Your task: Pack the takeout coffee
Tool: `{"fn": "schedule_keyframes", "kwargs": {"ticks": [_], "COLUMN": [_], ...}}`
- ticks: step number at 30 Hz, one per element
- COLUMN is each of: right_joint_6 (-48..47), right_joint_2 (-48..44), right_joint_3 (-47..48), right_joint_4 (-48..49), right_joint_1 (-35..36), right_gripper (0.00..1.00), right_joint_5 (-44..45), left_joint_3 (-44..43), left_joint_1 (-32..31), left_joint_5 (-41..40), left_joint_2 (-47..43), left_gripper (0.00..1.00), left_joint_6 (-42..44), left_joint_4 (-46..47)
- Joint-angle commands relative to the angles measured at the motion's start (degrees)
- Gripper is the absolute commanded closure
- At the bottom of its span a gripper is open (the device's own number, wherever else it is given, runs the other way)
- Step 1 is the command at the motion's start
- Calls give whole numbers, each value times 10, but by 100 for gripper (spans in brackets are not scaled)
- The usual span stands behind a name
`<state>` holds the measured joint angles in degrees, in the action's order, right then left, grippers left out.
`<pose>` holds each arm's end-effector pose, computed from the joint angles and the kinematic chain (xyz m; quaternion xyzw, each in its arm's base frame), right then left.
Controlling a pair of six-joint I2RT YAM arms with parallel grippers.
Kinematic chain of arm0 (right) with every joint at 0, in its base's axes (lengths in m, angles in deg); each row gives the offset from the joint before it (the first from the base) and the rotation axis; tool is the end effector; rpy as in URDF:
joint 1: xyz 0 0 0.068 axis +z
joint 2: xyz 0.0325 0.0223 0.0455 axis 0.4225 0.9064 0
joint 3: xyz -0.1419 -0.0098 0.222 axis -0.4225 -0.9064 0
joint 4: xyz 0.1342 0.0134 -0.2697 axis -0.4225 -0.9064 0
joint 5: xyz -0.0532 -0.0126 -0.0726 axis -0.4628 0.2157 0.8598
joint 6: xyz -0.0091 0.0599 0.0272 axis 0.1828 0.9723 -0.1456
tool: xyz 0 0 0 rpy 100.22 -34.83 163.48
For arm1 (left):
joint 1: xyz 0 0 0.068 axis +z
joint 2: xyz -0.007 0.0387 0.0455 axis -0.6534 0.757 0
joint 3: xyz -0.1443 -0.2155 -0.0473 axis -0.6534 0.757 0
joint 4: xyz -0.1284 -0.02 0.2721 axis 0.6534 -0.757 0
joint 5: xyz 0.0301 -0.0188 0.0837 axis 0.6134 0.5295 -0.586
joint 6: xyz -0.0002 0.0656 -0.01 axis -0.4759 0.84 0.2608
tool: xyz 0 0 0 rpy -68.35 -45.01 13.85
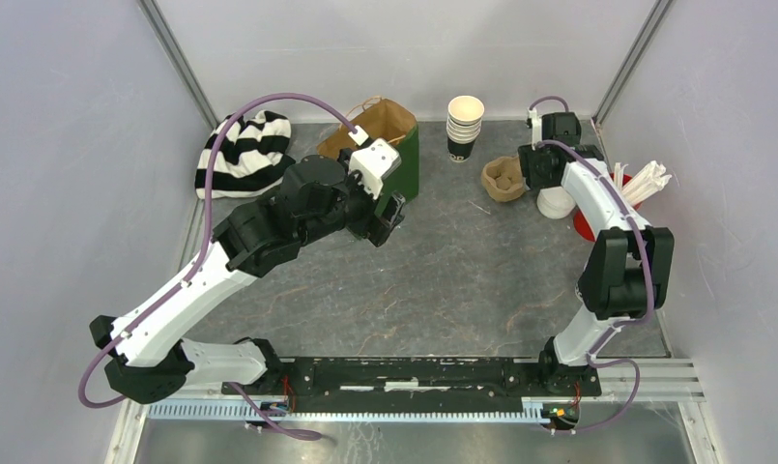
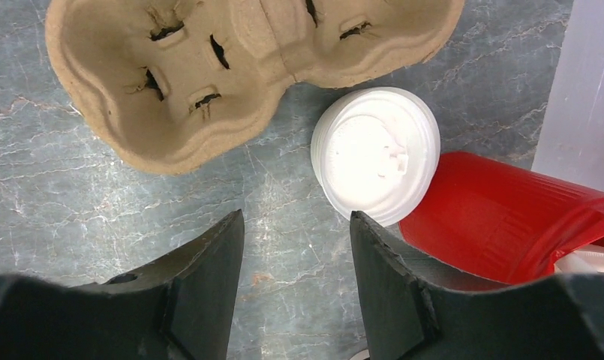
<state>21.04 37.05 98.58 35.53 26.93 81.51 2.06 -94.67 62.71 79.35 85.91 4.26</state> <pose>0.4240 0.0071 0.2394 -0.0265 0.9437 -0.0726 0.3215 0.1806 -0.2344 0.4510 0.3497 0.7557 -0.1875 0.5210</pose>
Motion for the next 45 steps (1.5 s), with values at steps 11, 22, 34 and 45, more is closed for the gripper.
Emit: {"fn": "schedule_keyframes", "kwargs": {"ticks": [11, 22, 34, 45], "right_joint_6": [157, 335, 324, 351], "right_joint_2": [42, 186, 222, 212], "right_joint_3": [94, 244, 275, 276], "right_joint_4": [225, 304, 284, 261], "right_joint_1": [10, 48, 73, 75], "right_gripper": [24, 32, 67, 83], "right_joint_5": [-201, -127, -66, -50], "left_joint_3": [-3, -11, -12, -5], "left_joint_1": [-4, -4, -3, -4], "left_joint_5": [-23, -37, -44, -41], "left_joint_2": [3, 2, -3, -10], "left_gripper": [10, 9, 9, 9], "left_joint_6": [40, 46, 48, 46], "left_joint_4": [34, 24, 14, 14]}}
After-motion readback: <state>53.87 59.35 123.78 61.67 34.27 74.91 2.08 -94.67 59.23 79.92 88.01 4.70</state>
